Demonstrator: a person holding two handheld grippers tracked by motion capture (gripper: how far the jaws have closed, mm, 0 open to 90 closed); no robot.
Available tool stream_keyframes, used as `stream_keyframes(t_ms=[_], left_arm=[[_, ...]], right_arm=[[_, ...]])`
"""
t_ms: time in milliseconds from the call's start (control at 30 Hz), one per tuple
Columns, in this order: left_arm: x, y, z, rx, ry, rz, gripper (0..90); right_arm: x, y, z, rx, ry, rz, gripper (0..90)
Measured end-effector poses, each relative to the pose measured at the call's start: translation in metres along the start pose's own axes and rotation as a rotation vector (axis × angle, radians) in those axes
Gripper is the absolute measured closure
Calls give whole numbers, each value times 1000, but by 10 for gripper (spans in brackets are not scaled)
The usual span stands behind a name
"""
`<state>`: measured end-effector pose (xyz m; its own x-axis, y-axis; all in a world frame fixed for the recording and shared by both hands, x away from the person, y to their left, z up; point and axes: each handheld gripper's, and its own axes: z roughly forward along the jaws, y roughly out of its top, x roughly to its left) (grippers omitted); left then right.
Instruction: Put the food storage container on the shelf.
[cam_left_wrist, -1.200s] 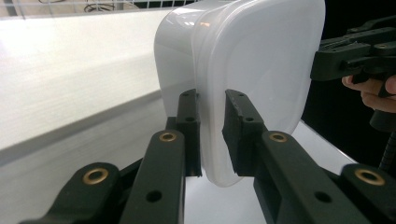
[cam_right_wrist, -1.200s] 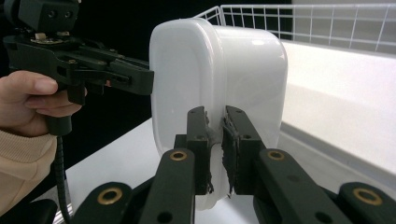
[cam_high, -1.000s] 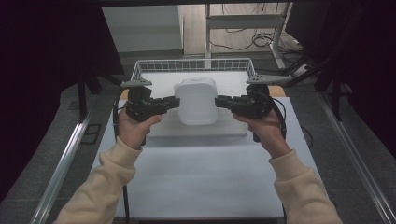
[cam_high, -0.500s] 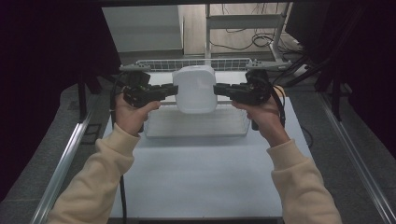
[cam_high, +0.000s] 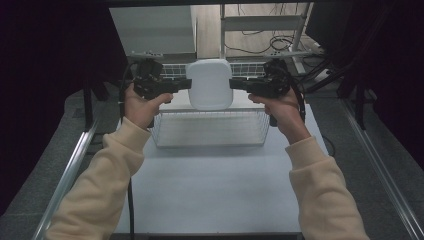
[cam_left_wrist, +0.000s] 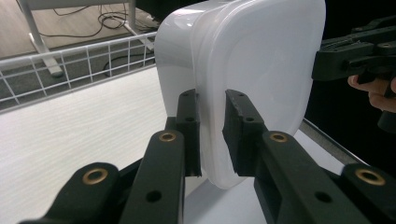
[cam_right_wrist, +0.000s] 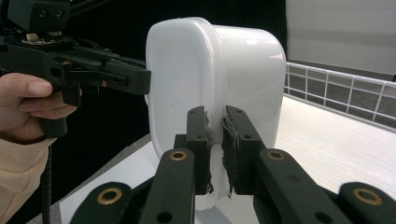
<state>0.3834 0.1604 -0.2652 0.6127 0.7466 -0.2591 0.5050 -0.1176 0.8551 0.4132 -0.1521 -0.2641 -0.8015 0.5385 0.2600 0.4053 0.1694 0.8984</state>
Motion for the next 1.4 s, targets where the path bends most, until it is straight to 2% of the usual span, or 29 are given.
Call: stream_keyframes(t_ms=[233, 533, 867, 967, 1100, 1167, 1300, 1400], left_arm=[[4, 7, 4, 7, -9, -11, 773], [16, 18, 15, 34, -26, -40, 773], [34, 28, 35, 102, -41, -104, 774], [39, 28, 41, 133, -42, -116, 774], [47, 28, 50, 166, -48, -138, 774], [54, 30, 53, 155, -81, -173, 777], [64, 34, 59, 158, -128, -223, 783], [74, 39, 67, 165, -155, -272, 778]], right_arm=[[-5, 7, 1, 3, 0, 10, 810], [-17, 15, 6, 20, -5, 51, 810], [-43, 16, 21, 49, 8, 158, 809], [-50, 15, 26, 71, 10, 183, 808], [-60, 12, 34, 104, 13, 246, 804], [-66, 11, 37, 111, 12, 282, 802], [-80, 12, 41, 120, 43, 350, 796], [-89, 14, 46, 119, 39, 386, 780]])
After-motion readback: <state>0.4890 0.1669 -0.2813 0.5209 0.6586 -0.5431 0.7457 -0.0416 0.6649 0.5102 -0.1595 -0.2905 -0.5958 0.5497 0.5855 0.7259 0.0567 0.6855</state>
